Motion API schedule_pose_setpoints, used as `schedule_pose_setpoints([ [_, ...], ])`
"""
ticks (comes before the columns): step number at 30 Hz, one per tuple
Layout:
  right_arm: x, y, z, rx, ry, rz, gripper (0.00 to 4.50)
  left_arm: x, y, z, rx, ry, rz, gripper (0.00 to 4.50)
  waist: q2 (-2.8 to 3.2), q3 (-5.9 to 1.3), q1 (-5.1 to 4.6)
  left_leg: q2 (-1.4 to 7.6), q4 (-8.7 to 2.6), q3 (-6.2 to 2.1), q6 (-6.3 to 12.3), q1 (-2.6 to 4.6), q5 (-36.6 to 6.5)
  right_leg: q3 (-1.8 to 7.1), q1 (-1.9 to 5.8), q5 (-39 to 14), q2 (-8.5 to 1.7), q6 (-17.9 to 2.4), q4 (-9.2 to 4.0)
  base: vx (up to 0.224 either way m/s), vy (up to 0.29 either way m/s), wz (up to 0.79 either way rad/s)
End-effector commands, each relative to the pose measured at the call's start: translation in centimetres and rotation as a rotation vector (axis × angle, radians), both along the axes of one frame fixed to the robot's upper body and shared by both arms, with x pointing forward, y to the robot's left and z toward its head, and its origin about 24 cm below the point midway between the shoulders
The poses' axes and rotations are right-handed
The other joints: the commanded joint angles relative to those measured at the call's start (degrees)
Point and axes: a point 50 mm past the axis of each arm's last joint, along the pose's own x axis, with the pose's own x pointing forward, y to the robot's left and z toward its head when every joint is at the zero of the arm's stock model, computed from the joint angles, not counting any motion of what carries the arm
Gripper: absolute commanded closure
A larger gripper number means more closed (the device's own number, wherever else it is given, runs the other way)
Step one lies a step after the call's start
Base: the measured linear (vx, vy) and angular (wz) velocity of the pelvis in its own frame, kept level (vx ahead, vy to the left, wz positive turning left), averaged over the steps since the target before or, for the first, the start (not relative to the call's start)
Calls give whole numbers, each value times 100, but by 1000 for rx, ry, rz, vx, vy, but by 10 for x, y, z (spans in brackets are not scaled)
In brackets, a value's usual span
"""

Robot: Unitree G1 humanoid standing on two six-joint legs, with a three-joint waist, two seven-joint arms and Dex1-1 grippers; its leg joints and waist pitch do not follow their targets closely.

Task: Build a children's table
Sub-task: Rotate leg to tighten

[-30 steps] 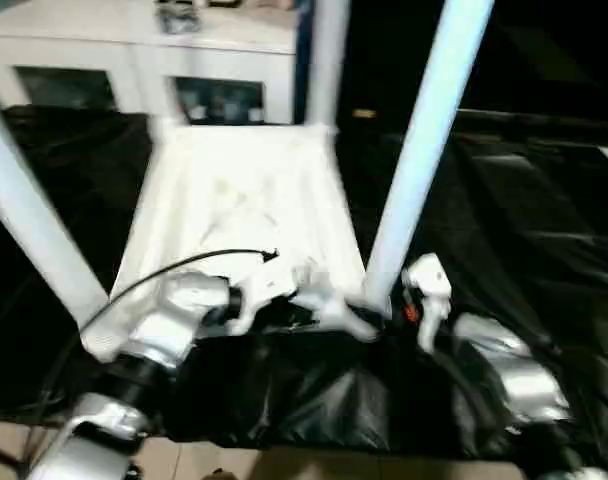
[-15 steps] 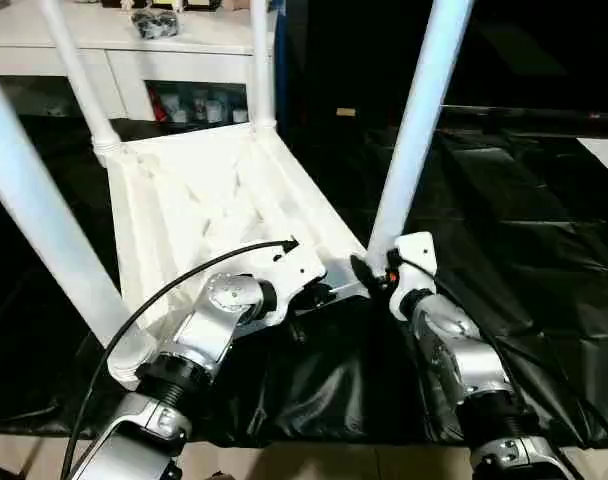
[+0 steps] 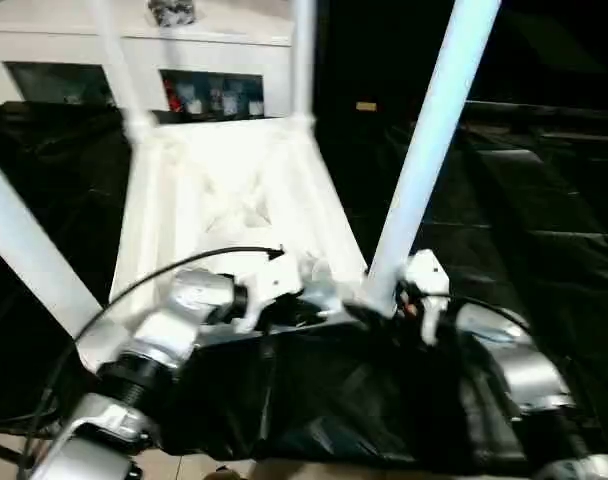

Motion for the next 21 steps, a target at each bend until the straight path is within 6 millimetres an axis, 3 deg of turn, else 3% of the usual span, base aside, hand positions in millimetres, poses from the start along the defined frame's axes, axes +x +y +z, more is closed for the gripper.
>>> schedule_pose_setpoints([
  [1,-15,14,-4,22,69,173,70,3,-11,16,-56,-48,-82,450,2,-353,15,128,-333,39,445,73,-1241,180,295,-523,-216,-1407,-235,0,0,0],
  [3,-17,12,-3,20,83,218,70,4,-6,17,-50,-31,-95,450,-8,-346,43,127,-336,51,424,80,-1342,183,286,-734,-227,-1387,-252,0,0,0],
  [4,-18,11,-2,19,92,233,97,4,-4,17,-47,-29,-99,450,-8,-336,58,133,-345,53,390,87,-1437,187,276,-917,-236,-1354,-274,0,0,0],
  [10,-25,13,1,6,130,337,144,6,7,18,-17,-9,-140,450,-17,-320,88,137,-371,40,210,95,-1660,200,256,-1436,-256,-1197,-315,0,0,0],
  [13,-29,15,-1,-7,141,367,175,6,8,18,-11,-2,-155,450,-12,-323,93,136,-372,33,176,93,-1667,199,255,-1467,-258,-1174,-317,0,0,0],
  [21,-29,17,-2,-10,134,357,188,6,8,18,-14,-1,-165,450,-4,-339,98,128,-360,30,179,81,-1549,193,269,-1201,-246,-1236,-285,0,0,0],
])
